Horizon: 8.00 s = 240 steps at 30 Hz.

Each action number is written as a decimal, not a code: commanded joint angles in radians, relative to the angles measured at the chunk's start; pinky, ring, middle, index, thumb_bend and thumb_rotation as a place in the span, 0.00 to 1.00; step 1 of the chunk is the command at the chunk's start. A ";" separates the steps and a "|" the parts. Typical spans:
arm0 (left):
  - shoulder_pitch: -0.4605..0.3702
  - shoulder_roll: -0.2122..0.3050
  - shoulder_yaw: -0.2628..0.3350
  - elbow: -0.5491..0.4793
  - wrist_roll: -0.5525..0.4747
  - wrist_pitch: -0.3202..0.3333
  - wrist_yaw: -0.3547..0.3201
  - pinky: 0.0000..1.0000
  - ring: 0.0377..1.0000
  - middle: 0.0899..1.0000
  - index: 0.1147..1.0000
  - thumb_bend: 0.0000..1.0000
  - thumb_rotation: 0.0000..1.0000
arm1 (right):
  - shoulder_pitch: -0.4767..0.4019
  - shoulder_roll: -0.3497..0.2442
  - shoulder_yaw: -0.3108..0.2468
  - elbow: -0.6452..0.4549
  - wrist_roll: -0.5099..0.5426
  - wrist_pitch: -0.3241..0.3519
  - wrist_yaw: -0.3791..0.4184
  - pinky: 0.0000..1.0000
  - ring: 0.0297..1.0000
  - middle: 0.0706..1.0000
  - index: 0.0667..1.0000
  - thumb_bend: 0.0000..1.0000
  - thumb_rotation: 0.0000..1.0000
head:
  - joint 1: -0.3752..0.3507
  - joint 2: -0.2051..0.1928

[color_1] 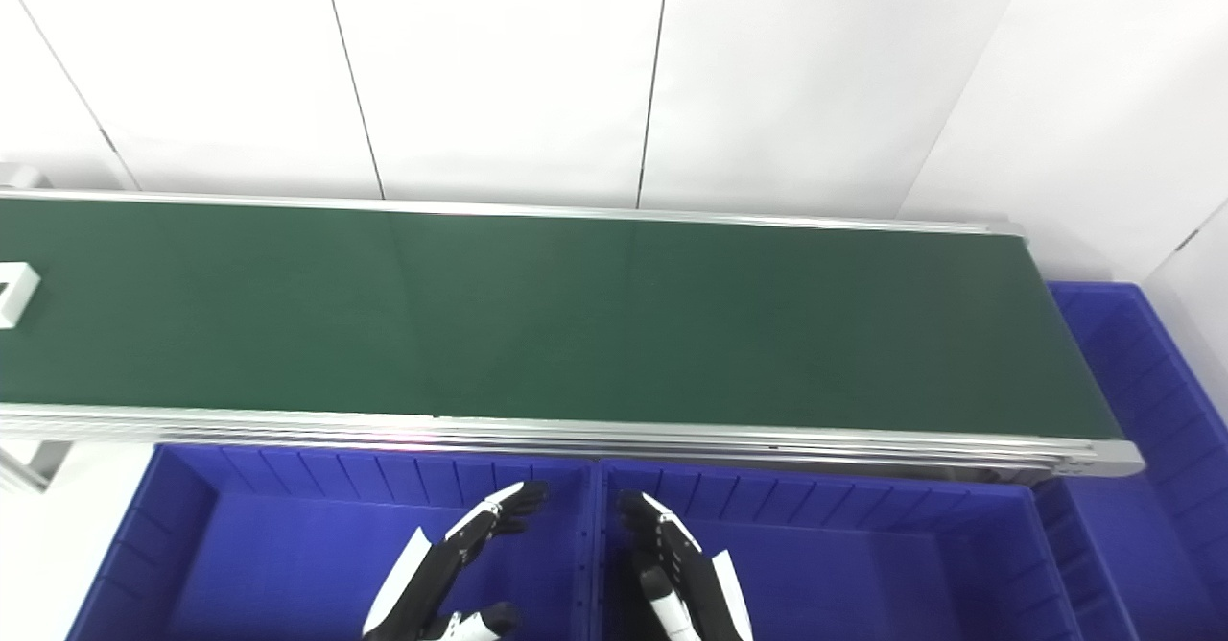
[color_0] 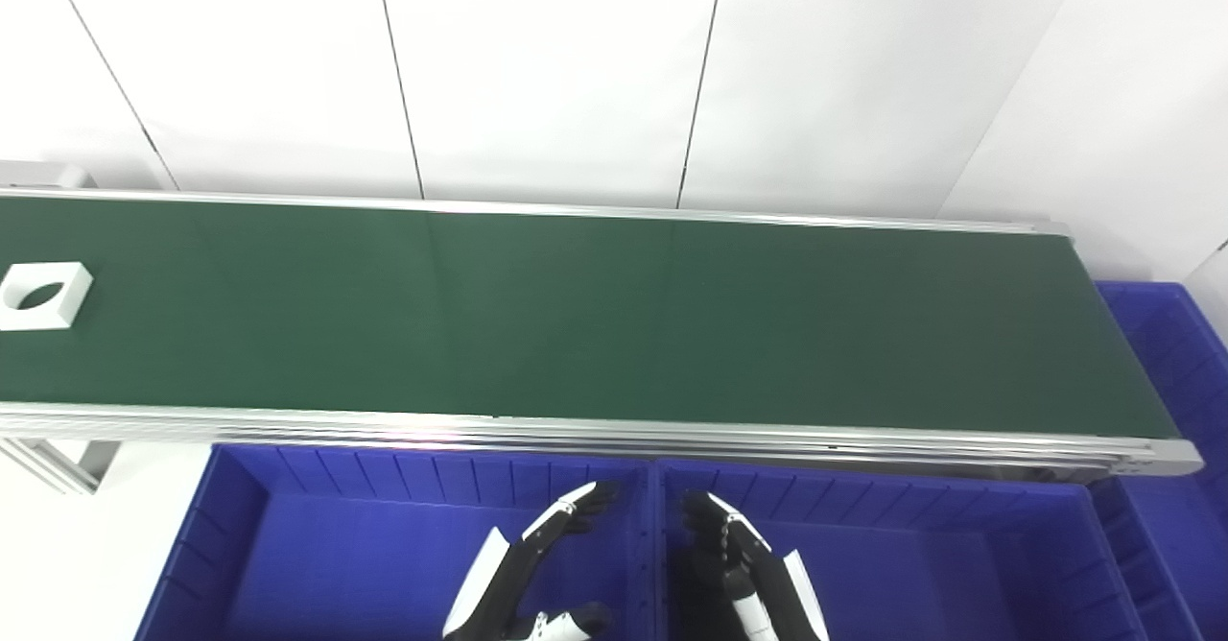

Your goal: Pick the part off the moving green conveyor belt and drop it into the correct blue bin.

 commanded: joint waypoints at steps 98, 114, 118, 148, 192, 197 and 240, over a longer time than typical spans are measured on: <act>-0.092 -0.105 -0.112 0.186 -0.009 -0.034 0.180 0.72 0.77 0.78 0.75 0.86 0.77 | 0.001 -0.088 -0.071 -0.023 0.100 -0.053 0.116 0.90 0.90 0.90 0.89 0.95 1.00 | 0.461 -0.283; -0.101 -0.097 -0.130 0.196 -0.030 -0.034 0.178 0.67 0.76 0.77 0.74 0.84 0.76 | 0.001 -0.054 -0.129 -0.007 0.107 -0.053 0.181 0.92 0.90 0.90 0.89 0.94 1.00 | 0.439 -0.295; -0.101 -0.094 -0.133 0.192 -0.027 -0.034 0.183 0.68 0.76 0.77 0.74 0.84 0.75 | 0.000 -0.053 -0.131 -0.003 0.098 -0.053 0.179 0.88 0.88 0.89 0.88 0.94 1.00 | 0.439 -0.295; -0.291 0.054 0.081 -0.190 0.211 -0.033 0.165 0.62 0.75 0.79 0.81 0.97 0.38 | -0.031 -0.026 -0.085 0.025 0.070 -0.053 0.130 0.86 0.87 0.88 0.86 0.94 1.00 | 0.420 -0.311; -0.775 0.118 0.277 0.214 0.570 0.099 -0.288 0.81 0.83 0.84 0.77 1.00 0.22 | -0.036 -0.006 -0.053 0.041 0.075 -0.053 0.091 0.79 0.83 0.85 0.83 0.86 0.99 | 0.402 -0.315; -0.783 0.137 0.279 0.232 0.563 0.127 -0.320 0.79 0.82 0.82 0.72 1.00 0.21 | -0.036 -0.007 -0.052 0.038 0.074 -0.053 0.093 0.79 0.83 0.85 0.83 0.86 0.98 | 0.403 -0.312; -0.897 0.123 0.167 0.472 0.622 0.234 -0.305 0.77 0.75 0.83 0.91 1.00 0.00 | -0.024 0.013 -0.042 0.016 0.073 -0.053 0.097 0.79 0.83 0.86 0.82 0.90 0.95 | 0.372 -0.298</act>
